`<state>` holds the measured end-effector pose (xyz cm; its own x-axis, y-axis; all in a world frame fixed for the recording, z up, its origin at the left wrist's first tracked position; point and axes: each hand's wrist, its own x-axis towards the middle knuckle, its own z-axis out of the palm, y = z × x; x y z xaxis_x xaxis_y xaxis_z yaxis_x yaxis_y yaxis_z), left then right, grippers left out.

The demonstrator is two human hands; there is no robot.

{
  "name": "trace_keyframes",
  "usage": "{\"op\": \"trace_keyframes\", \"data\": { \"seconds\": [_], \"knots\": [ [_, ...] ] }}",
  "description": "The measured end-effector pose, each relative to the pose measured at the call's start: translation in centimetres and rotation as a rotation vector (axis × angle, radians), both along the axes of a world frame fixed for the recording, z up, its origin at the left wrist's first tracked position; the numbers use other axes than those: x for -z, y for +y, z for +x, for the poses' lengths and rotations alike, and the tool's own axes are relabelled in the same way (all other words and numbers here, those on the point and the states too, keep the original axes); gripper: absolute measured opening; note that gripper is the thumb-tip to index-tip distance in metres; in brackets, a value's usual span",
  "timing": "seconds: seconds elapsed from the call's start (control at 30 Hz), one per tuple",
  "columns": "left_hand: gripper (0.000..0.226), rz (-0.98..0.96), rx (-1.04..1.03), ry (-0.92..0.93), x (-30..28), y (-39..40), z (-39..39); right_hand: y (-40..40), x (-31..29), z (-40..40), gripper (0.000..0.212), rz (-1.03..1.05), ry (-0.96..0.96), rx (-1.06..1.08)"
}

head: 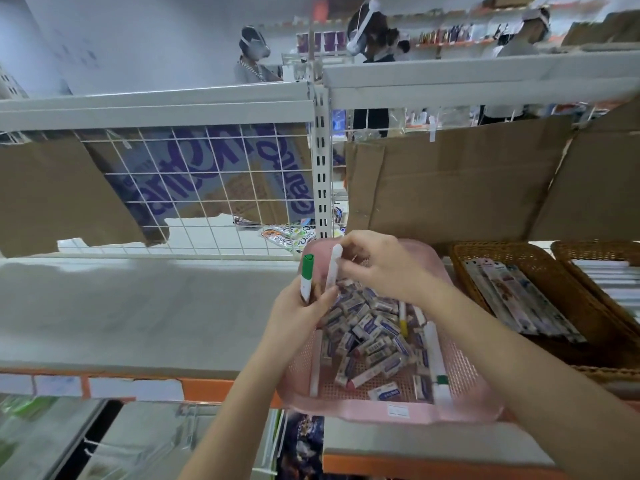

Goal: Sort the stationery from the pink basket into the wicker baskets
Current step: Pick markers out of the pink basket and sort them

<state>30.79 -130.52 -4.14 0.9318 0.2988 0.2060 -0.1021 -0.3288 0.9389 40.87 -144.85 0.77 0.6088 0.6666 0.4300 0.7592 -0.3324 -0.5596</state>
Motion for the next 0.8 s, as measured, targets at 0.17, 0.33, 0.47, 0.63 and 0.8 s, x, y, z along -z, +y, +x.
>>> {"op": "trace_keyframes", "data": {
  "seconds": [0.17,0.33,0.47,0.63,0.8],
  "knots": [
    [0.032,0.038,0.086,-0.011,-0.4,-1.3,0.3,-2.4,-2.2,-3.4,0.013,0.090,0.217,-0.041],
    [0.012,0.045,0.093,-0.077,-0.1,-3.0,0.3,-2.7,-1.8,-5.6,0.014,0.129,0.250,-0.004],
    [0.014,0.023,0.058,-0.068,0.1,-2.9,0.2,-3.1,-1.5,-5.6,0.010,0.093,0.198,0.013],
    [0.033,0.003,-0.010,-0.062,0.5,-1.5,-0.6,-2.8,1.3,-3.9,0.013,-0.261,0.182,0.066],
    [0.037,0.014,-0.059,-0.048,0.7,-0.7,-1.1,1.3,5.5,-3.3,0.021,-0.709,0.089,-0.079]
  ]
}}
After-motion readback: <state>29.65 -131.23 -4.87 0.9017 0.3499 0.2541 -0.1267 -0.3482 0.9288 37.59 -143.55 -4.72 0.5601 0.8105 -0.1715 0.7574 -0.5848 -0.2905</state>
